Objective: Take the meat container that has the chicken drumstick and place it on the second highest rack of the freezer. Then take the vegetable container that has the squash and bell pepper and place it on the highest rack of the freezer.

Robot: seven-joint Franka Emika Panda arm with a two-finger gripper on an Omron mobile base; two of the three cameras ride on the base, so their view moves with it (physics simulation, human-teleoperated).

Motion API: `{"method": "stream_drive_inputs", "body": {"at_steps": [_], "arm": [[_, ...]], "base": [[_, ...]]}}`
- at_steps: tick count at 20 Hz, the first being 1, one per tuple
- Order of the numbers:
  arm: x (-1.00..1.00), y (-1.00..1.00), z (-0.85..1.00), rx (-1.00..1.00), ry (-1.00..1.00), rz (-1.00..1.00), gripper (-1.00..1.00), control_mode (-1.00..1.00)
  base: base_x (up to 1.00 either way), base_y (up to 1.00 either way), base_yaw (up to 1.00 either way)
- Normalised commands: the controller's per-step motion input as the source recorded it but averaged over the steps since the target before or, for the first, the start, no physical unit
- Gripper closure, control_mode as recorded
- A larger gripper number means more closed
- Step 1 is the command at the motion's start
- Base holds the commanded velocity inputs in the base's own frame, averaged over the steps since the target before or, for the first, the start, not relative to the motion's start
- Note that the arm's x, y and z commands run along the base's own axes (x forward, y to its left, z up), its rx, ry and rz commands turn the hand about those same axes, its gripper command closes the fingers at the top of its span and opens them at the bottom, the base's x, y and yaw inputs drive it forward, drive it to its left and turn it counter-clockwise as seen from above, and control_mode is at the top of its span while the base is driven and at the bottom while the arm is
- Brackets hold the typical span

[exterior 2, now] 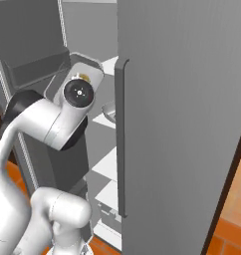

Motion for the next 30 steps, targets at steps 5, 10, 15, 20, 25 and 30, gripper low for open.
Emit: {"method": "stream_drive_inputs", "body": {"at_steps": [5, 10, 15, 20, 25, 30], "arm": [[0.54, 0.00, 0.33, 0.00, -0.08, -0.07, 1.00, -1.00], [0.70, 0.00, 0.33, 0.00, 0.02, -0.06, 1.00, -1.00], [0.64, 0.00, 0.42, 0.01, 0.11, 0.00, 1.00, -1.00], [0.52, 0.00, 0.15, 0.00, 0.05, -0.06, 1.00, -1.00], [0.56, -0.09, 0.02, 0.00, 0.03, -0.12, 1.00, -1.00], [0.43, -0.10, 0.00, 0.00, 0.00, -0.10, 1.00, -1.00]], "base": [[0.00, 0.00, 0.00], [0.00, 0.00, 0.00], [0.00, 0.00, 0.00], [0.00, 0.00, 0.00], [0.00, 0.00, 0.00], [0.00, 0.00, 0.00]]}}
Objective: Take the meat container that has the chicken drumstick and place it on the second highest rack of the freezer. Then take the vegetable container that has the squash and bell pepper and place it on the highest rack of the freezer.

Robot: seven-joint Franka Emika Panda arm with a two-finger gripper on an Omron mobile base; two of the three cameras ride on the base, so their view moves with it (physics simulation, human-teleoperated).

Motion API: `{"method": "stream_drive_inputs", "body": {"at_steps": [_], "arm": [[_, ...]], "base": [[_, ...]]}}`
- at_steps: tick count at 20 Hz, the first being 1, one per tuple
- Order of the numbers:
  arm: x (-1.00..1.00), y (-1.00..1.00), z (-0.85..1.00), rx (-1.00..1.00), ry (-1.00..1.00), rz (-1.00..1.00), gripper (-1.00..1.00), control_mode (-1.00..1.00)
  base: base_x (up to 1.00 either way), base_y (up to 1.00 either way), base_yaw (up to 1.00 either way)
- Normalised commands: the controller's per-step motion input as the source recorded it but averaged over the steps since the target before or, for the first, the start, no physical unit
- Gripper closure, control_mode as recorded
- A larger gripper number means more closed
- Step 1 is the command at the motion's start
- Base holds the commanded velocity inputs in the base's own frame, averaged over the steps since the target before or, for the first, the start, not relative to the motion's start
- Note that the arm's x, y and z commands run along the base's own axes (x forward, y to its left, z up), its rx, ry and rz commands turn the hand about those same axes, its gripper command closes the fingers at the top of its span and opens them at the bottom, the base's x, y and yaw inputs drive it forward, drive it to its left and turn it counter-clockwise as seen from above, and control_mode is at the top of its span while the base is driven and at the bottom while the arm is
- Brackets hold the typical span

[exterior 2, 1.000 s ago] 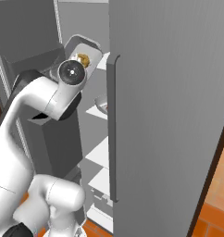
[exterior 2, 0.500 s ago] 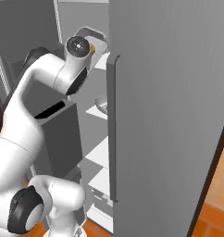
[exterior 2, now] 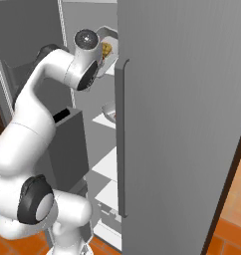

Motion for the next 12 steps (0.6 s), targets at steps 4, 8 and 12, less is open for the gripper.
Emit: {"method": "stream_drive_inputs", "body": {"at_steps": [4, 8, 12], "arm": [[0.42, -0.08, -0.06, 0.00, 0.00, -0.06, 1.00, -1.00], [0.26, -0.26, -0.11, 0.00, 0.02, 0.00, 1.00, -1.00], [0.41, -0.21, -0.06, 0.00, 0.02, 0.00, 1.00, -1.00]], "base": [[0.00, 0.00, 0.00], [0.00, 0.00, 0.00], [0.00, 0.00, 0.00]]}}
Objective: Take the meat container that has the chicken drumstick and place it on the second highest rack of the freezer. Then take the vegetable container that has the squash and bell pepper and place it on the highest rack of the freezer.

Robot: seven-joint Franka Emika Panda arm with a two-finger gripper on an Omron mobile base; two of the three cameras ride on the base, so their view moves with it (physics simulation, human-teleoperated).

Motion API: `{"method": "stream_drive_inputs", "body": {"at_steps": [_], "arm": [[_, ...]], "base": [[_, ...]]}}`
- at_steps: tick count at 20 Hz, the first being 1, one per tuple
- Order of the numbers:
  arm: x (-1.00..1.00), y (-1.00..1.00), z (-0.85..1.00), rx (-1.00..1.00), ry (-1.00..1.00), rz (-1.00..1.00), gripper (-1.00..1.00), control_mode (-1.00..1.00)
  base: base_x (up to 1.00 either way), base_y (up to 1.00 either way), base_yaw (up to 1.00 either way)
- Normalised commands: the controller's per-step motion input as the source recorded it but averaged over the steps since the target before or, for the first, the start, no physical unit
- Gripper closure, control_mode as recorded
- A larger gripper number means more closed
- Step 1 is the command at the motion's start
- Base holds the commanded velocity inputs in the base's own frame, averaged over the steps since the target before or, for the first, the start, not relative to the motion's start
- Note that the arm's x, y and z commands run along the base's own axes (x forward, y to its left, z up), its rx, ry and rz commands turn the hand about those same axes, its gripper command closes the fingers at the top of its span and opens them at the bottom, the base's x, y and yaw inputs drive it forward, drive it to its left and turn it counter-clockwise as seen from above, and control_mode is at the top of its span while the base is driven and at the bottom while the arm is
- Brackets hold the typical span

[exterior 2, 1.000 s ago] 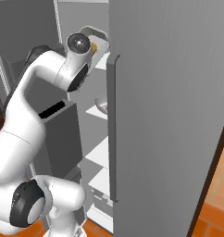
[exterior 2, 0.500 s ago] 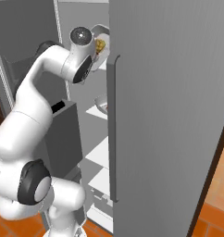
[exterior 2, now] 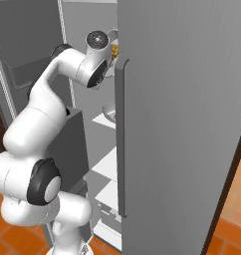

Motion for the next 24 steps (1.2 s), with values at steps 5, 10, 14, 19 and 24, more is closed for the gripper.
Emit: {"method": "stream_drive_inputs", "body": {"at_steps": [5, 10, 14, 19, 24], "arm": [[0.43, 0.01, -0.08, -0.03, 0.00, 0.00, 1.00, -1.00], [0.53, 0.00, -0.09, -0.02, 0.00, 0.00, 1.00, -1.00], [0.63, 0.00, -0.19, -0.01, 0.01, 0.00, 1.00, -1.00], [0.64, 0.00, -0.23, 0.00, 0.04, 0.00, 1.00, -1.00], [0.62, 0.00, -0.16, 0.00, 0.03, 0.00, 1.00, -1.00]], "base": [[0.00, 0.00, 0.00], [0.00, 0.00, 0.00], [0.00, 0.00, 0.00], [0.00, 0.00, 0.00], [0.00, 0.00, 0.00]]}}
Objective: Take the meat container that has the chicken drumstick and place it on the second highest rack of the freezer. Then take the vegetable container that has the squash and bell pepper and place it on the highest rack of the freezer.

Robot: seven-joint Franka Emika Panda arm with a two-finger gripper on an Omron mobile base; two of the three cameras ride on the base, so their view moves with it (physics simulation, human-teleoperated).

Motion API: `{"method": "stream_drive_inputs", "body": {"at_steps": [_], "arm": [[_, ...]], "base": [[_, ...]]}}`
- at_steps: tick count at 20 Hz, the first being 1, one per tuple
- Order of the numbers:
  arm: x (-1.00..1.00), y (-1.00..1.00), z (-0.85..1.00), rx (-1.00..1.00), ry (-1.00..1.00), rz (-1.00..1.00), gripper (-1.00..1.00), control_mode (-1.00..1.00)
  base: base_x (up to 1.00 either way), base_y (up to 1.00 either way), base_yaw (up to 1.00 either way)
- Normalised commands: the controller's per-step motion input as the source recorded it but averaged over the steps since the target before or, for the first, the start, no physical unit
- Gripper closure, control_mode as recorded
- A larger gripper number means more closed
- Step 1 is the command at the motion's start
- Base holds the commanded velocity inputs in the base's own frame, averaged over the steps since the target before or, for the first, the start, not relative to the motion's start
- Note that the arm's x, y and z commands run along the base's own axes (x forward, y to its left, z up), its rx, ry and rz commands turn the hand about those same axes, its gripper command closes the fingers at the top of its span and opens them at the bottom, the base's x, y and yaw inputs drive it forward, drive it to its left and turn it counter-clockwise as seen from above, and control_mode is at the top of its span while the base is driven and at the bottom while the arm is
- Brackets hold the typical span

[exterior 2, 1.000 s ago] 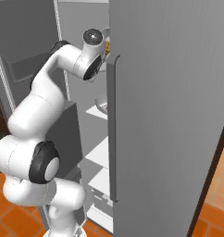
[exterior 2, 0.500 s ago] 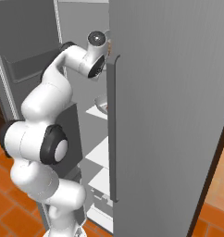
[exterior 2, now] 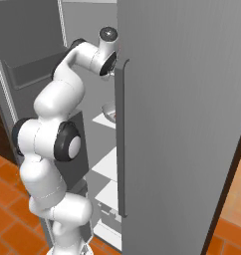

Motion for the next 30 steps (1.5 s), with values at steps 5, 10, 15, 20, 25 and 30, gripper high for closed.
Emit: {"method": "stream_drive_inputs", "body": {"at_steps": [5, 10, 15, 20, 25, 30], "arm": [[0.65, 0.00, -0.17, -0.01, 0.00, 0.00, -1.00, -1.00], [0.60, 0.00, -0.09, 0.00, 0.00, 0.00, -1.00, -1.00], [0.35, 0.04, 0.00, -0.04, -0.06, 0.00, -1.00, -1.00], [-0.66, 0.00, 0.08, 0.00, -0.17, 0.00, -1.00, -1.00], [-1.00, 0.20, -0.19, -0.09, -0.25, 0.16, -1.00, -1.00], [-1.00, 0.60, -0.42, -0.18, -0.42, 0.09, -1.00, -1.00]], "base": [[0.00, 0.00, 0.00], [0.00, 0.00, 0.00], [0.00, 0.00, 0.00], [0.00, 0.00, 0.00], [0.00, 0.00, 0.00], [0.00, 0.00, 0.00]]}}
